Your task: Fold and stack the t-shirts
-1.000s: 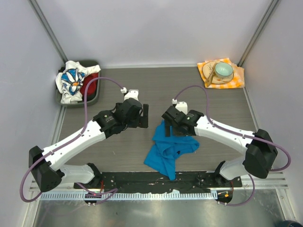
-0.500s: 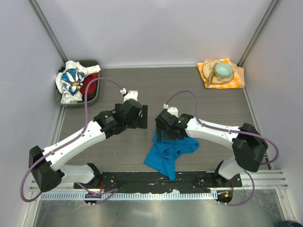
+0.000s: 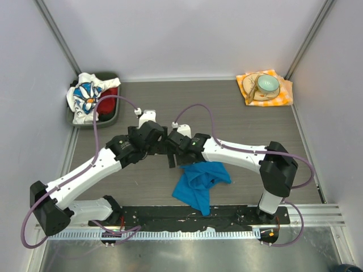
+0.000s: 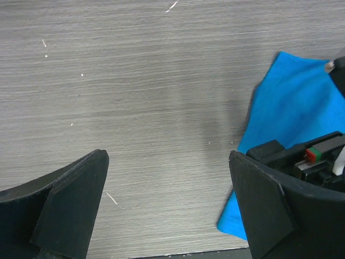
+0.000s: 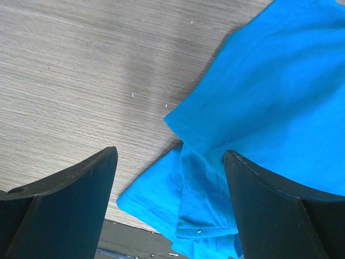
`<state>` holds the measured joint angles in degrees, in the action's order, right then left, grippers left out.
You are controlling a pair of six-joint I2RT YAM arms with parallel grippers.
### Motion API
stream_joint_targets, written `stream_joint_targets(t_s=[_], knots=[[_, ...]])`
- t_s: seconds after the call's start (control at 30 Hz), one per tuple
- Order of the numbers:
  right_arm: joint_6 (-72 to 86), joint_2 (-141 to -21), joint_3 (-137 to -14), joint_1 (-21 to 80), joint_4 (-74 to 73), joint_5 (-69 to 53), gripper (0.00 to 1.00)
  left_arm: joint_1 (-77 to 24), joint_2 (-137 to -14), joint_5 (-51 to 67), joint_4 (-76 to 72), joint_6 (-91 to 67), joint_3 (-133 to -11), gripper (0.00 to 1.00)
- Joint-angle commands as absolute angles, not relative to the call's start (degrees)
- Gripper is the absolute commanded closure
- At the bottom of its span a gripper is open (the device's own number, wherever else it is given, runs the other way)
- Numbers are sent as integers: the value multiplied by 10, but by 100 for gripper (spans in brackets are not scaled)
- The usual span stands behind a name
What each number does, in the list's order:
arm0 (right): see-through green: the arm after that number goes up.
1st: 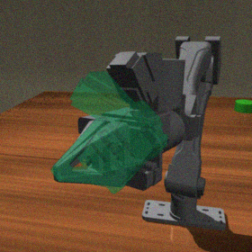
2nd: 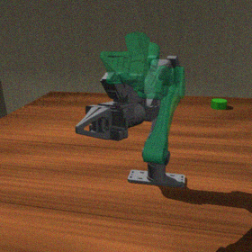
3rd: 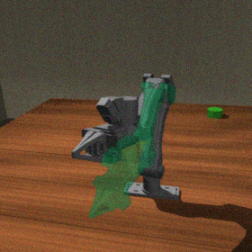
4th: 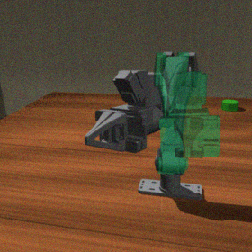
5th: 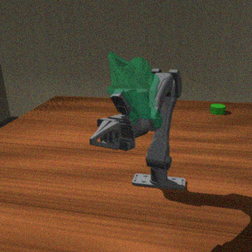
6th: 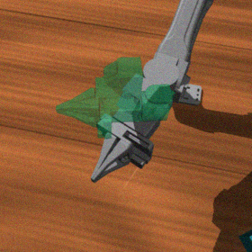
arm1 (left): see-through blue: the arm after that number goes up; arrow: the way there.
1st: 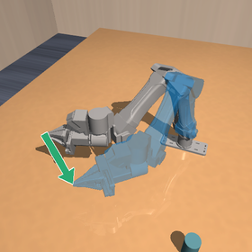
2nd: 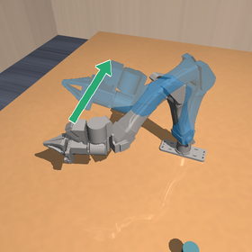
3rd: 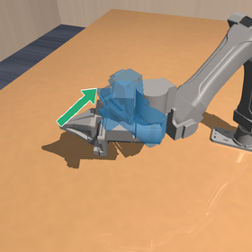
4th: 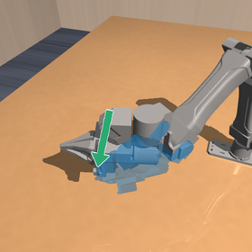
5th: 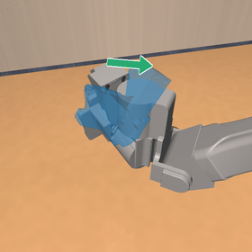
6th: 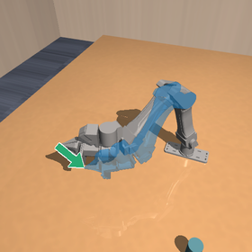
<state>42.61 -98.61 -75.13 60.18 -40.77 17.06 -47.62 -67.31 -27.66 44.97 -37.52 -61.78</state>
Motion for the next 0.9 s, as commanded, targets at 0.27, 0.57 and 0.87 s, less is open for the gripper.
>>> stream_joint_targets(t_s=[0.27,0.57,0.87], knots=[[426,-1019,-734,611,-406,207,26,-446,-617,-276,422,-401,-590,0],[415,-1011,-723,611,-457,282,25,-446,-631,-258,407,-408,-583,0],[412,-1038,-716,612,-447,279,36,-446,-640,-258,402,-403,-585,0]])
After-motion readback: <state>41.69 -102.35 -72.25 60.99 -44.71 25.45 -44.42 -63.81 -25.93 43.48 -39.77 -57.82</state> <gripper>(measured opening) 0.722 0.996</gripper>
